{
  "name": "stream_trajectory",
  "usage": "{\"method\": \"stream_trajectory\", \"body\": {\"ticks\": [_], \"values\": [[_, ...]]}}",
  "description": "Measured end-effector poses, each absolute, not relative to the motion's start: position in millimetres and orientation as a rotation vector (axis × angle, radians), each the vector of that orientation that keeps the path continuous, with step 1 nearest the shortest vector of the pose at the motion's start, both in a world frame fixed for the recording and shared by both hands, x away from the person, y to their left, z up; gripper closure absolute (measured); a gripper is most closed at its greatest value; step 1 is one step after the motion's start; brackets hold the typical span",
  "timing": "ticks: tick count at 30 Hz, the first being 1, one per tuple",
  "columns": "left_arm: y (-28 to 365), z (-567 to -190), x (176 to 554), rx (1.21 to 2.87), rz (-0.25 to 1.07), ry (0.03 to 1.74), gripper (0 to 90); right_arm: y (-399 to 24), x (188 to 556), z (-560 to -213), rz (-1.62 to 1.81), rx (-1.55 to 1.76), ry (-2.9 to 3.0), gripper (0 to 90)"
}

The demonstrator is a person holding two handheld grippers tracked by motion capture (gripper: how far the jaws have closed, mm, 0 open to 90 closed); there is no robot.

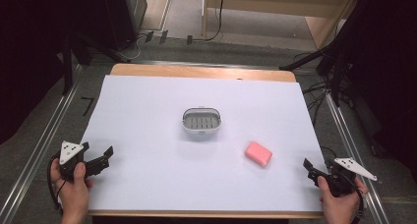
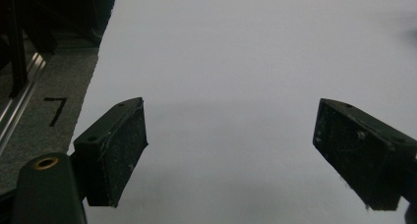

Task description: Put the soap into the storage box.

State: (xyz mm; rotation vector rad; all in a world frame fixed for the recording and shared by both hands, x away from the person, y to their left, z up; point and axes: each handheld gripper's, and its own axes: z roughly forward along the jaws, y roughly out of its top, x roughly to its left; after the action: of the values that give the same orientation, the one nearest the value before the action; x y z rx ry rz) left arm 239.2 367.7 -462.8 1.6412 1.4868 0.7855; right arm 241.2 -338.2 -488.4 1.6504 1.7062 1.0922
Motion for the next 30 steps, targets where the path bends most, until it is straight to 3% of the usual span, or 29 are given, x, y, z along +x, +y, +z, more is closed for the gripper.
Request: {"method": "stream_trajectory", "body": {"ticks": [9,19,23,30], "values": [[367,-463,239,1.652,0.793,1.475,13.7,-316,248,-485,1.045,1.539,1.817,31.4],[366,-463,238,1.658,0.803,1.464,13.7,-296,268,-471,1.052,1.352,2.074,37.0],[366,-463,238,1.658,0.802,1.464,13.7,-287,274,-466,1.019,1.311,2.164,35.6],[365,-463,238,1.659,0.804,1.461,13.7,-274,281,-461,1.040,1.302,2.296,24.8]]}}
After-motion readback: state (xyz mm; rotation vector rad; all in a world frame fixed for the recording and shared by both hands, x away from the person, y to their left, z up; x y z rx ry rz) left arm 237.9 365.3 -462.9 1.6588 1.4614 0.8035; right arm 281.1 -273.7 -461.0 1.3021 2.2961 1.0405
